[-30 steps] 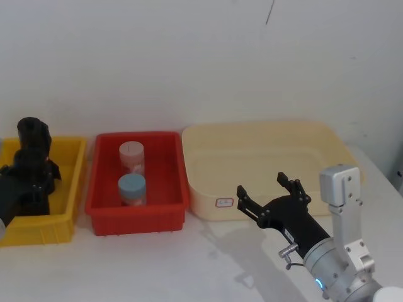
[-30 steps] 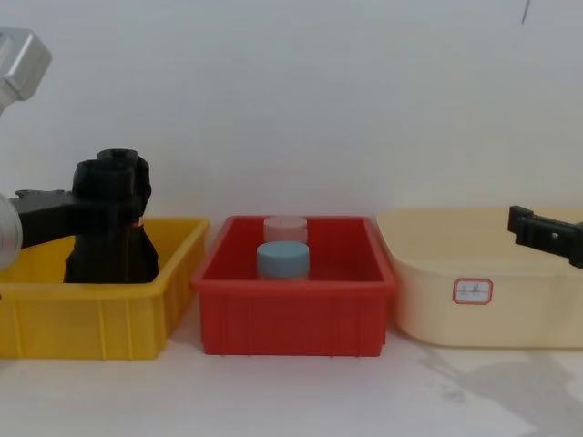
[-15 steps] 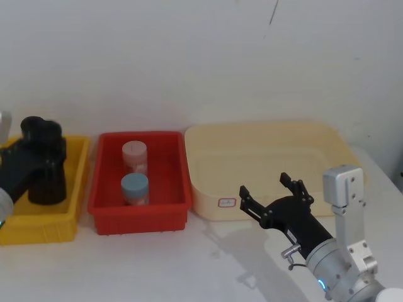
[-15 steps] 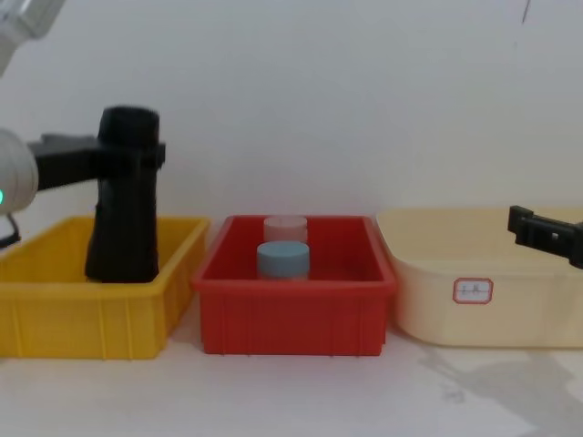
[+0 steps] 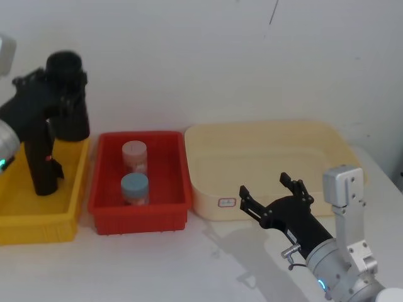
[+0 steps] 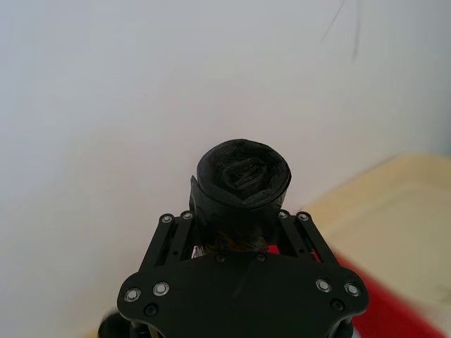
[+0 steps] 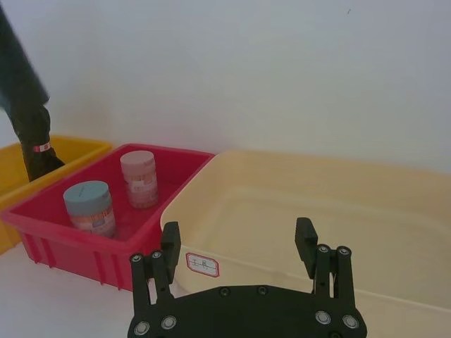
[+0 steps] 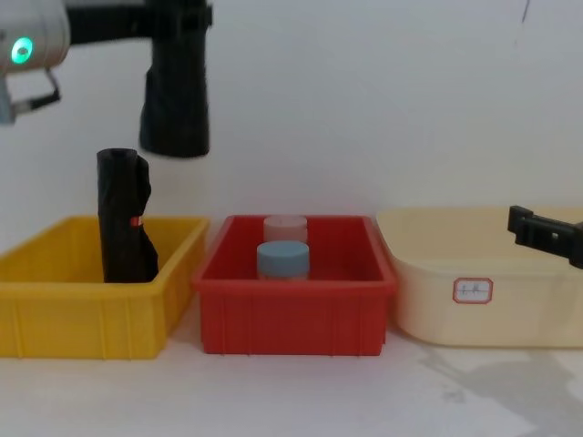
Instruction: Pick up the garbage bag with the one hand and transfer it to the other hand.
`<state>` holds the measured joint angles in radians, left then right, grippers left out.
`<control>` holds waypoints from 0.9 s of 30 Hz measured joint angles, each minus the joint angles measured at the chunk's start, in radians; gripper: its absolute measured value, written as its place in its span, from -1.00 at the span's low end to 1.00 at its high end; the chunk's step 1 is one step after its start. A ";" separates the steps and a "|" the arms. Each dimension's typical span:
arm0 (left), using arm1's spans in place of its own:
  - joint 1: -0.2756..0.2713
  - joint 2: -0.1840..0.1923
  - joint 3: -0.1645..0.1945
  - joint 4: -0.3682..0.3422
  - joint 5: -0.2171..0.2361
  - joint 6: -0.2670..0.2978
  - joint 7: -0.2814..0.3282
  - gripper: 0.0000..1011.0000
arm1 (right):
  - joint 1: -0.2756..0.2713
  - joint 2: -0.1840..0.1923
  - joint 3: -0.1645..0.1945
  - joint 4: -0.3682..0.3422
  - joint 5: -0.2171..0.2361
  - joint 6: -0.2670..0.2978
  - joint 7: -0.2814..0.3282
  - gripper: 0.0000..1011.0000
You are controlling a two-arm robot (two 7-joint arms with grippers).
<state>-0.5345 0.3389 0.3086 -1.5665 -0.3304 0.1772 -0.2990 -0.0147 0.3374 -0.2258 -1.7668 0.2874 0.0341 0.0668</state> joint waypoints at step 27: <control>-0.208 -0.148 0.091 0.144 -0.142 0.135 -0.135 -0.14 | 0.102 0.011 -0.015 0.041 -0.031 0.045 0.062 0.98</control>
<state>-0.7421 0.1907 0.3995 -1.4229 -0.4723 0.3126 -0.4341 0.0875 0.3482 -0.2404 -1.7258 0.2567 0.0789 0.1290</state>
